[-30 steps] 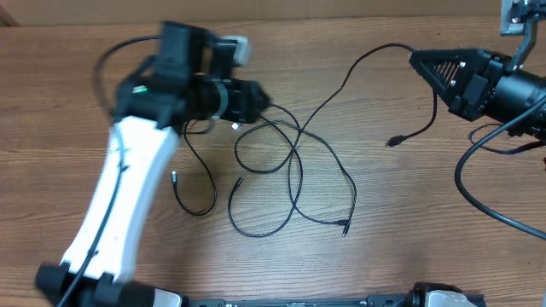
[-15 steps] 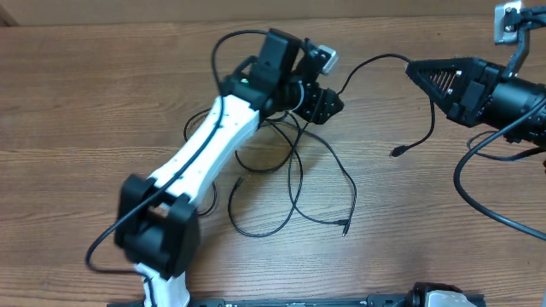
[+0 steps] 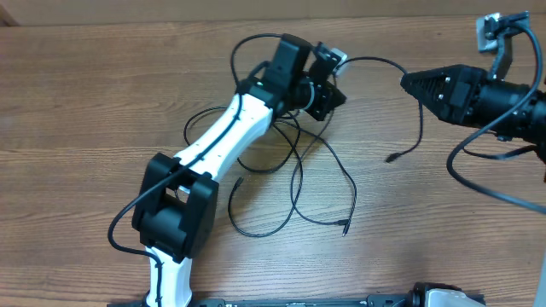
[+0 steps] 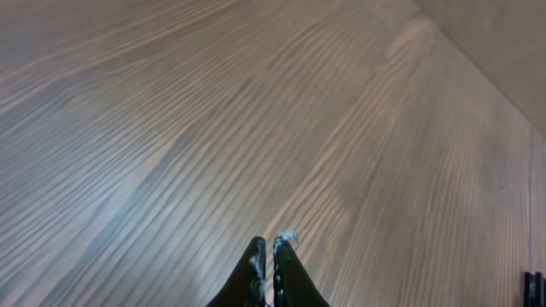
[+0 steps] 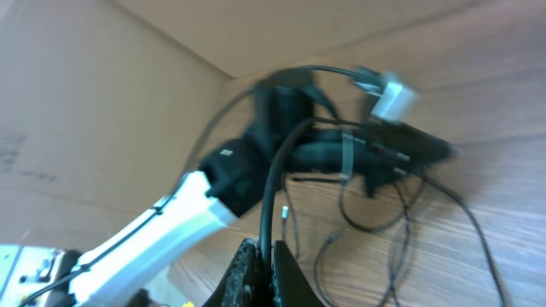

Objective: Untangle cables

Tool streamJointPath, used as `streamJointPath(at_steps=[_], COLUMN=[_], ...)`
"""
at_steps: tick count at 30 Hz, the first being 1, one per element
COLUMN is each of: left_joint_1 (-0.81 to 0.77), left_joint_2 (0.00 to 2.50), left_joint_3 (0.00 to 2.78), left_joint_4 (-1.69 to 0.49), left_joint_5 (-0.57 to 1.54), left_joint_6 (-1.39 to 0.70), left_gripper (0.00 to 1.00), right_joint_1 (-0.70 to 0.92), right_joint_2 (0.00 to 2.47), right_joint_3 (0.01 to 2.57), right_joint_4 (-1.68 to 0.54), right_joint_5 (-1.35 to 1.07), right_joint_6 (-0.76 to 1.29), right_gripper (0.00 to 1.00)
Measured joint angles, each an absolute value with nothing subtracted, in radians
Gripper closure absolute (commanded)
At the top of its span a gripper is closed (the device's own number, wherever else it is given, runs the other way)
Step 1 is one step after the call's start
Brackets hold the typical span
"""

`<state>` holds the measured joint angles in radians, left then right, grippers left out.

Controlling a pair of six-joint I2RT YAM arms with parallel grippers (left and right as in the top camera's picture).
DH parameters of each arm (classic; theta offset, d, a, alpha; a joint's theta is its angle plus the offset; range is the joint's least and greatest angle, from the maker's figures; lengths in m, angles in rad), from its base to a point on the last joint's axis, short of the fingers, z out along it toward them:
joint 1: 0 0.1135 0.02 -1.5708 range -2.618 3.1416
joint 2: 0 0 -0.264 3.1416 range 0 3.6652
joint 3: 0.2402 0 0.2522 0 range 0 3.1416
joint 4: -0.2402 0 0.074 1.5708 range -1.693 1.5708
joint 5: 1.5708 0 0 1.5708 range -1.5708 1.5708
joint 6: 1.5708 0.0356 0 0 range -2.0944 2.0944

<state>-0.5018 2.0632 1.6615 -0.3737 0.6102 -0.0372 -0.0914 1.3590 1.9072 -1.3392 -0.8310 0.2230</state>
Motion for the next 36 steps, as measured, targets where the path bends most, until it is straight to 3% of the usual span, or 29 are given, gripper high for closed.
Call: streamJointPath(at_steps=[8, 12, 16, 17, 18, 19, 22, 36], left_joint_1=[-0.314, -0.232, -0.192, -0.188, -0.185, -0.185, -0.185, -0.185], left_joint_2=[2.005, 1.876, 1.689, 1.644, 1.591, 1.547, 1.43, 1.134], left_joint_3=[1.661, 1.661, 1.661, 1.661, 1.661, 1.661, 1.661, 1.662], left_joint_4=[-0.583, -0.675, -0.732, -0.736, -0.728, -0.718, -0.672, -0.455], left_joint_5=[0.612, 0.549, 0.463, 0.45, 0.442, 0.439, 0.447, 0.458], left_joint_6=[-0.054, -0.076, -0.08, -0.083, -0.086, -0.091, -0.114, -0.245], left_gripper=[0.96, 0.96, 0.96, 0.96, 0.96, 0.96, 0.96, 0.96], right_joint_1=[-0.091, -0.091, -0.091, -0.091, -0.091, -0.091, -0.091, -0.053], right_joint_2=[1.418, 1.468, 1.548, 1.573, 1.595, 1.618, 1.687, 1.789], right_joint_3=[1.907, 1.907, 1.907, 1.907, 1.907, 1.907, 1.907, 1.907], right_joint_4=[-1.392, -1.398, -1.409, -1.412, -1.415, -1.417, -1.428, -1.423], right_joint_5=[-0.67, -0.584, -0.51, -0.497, -0.491, -0.487, -0.487, -0.49], right_joint_6=[0.212, 0.212, 0.212, 0.21, 0.211, 0.211, 0.21, 0.208], right_gripper=[0.96, 0.91, 0.76, 0.69, 0.48, 0.36, 0.24, 0.22])
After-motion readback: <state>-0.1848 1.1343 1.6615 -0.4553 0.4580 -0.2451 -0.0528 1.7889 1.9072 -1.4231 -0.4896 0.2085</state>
